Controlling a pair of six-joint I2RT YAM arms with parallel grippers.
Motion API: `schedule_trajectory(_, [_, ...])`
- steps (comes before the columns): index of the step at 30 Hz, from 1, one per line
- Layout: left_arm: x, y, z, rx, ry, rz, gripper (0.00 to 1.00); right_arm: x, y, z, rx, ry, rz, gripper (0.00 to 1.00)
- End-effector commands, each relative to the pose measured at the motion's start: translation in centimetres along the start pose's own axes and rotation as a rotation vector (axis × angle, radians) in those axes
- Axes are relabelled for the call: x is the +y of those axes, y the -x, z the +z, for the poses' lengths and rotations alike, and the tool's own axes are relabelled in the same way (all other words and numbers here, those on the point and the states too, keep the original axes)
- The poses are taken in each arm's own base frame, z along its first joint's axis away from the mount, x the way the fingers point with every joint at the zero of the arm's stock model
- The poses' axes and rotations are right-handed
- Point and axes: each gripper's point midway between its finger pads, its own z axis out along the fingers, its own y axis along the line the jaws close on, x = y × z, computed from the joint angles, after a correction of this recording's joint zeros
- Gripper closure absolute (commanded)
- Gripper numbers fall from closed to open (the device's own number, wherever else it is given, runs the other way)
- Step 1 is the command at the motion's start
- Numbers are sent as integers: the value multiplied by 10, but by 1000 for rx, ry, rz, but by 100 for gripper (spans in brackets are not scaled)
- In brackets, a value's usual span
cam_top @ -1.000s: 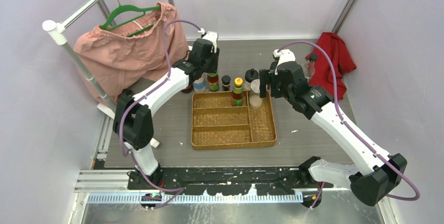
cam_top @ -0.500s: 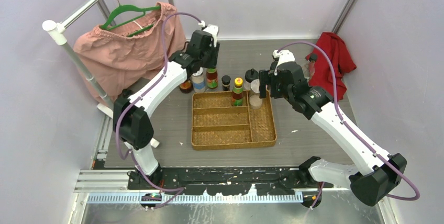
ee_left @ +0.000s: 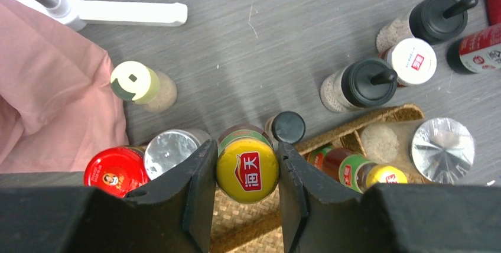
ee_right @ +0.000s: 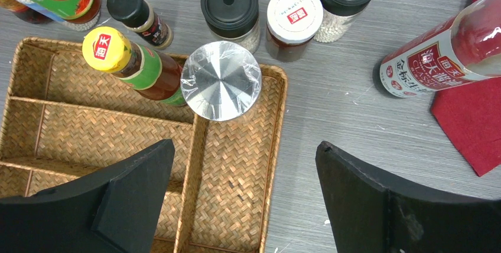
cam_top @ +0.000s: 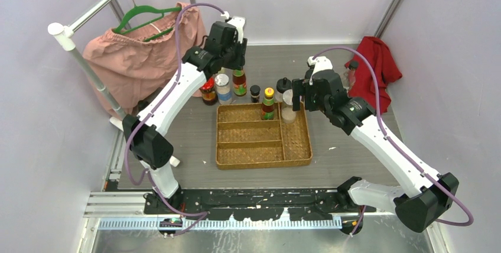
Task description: Organize the condiment bottles
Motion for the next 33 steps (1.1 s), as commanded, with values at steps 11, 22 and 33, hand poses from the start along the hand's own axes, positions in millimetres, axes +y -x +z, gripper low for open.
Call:
schedule_trajectory(11, [-26,14,-80,-117,-119,-32,74,-1,23,-12,-80,-10,38,0])
schedule_trajectory(22, [-36,1,-92,-120,-148,-33,74,0,20,-13,-74,3,53,0])
schedule_trajectory(33, [-49,-14,-70,-108,-157,-32,74,-7,16,-28,-93,-5,65,0])
